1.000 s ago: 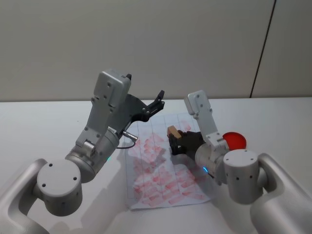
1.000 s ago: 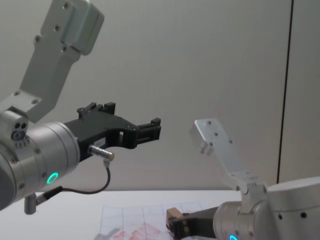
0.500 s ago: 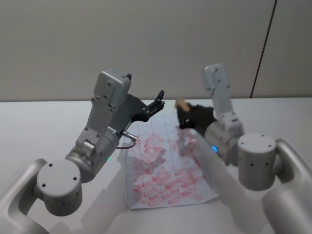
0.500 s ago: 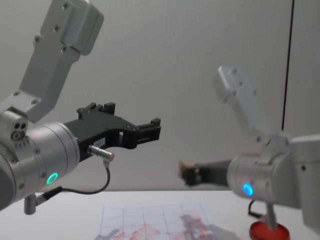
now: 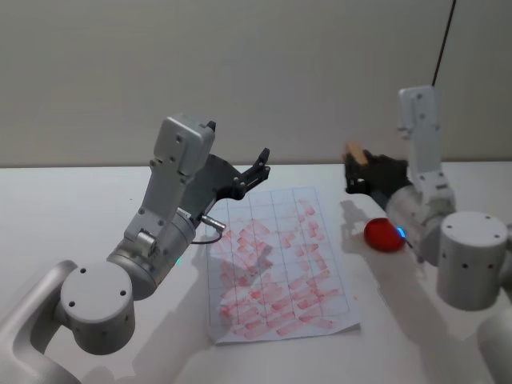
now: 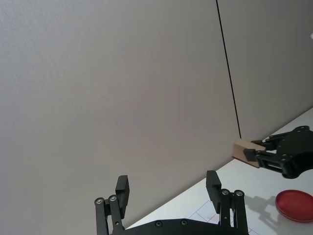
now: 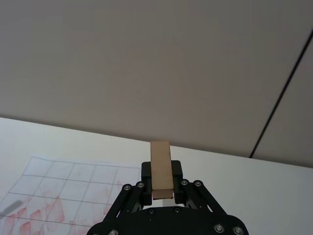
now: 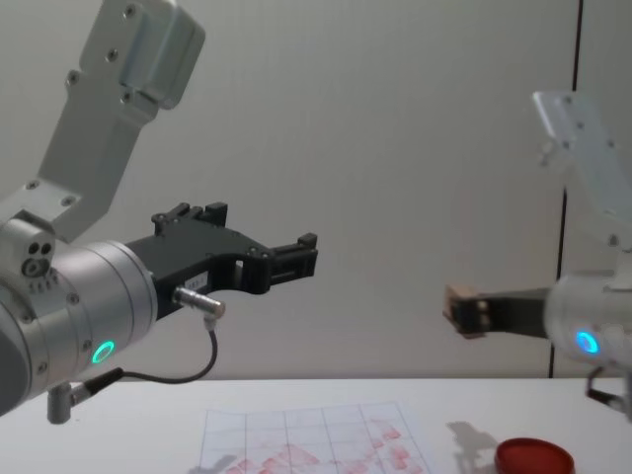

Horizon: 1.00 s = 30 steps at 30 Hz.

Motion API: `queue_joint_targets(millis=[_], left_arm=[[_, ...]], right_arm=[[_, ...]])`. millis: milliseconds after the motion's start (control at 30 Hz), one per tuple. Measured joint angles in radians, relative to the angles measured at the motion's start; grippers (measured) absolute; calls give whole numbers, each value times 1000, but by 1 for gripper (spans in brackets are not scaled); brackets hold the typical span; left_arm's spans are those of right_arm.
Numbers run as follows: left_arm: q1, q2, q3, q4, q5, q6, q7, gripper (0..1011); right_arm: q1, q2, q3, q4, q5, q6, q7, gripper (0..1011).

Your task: Use the one hand to pick up the stamp and affix it onto the A4 paper.

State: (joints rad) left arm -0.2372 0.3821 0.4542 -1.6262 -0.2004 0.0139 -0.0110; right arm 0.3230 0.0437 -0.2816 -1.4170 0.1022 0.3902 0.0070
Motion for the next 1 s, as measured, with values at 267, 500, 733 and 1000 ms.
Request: queue_joint_targets(millis=[267,500,733,1000], left_arm=[[0,0,0,0,0,0,0,1002],[0,0,0,0,0,0,0,1001],[0,0,0,0,0,0,0,1002],[0,0,0,0,0,0,0,1001]], right_arm=[[-40,35,25,-42,7,38,-14,218],[-72,57,37,-59,10,65,-10,218],[-93,68,41,-50,10,80,6,218],[-97,68,39,-19,3,86,17,218]])
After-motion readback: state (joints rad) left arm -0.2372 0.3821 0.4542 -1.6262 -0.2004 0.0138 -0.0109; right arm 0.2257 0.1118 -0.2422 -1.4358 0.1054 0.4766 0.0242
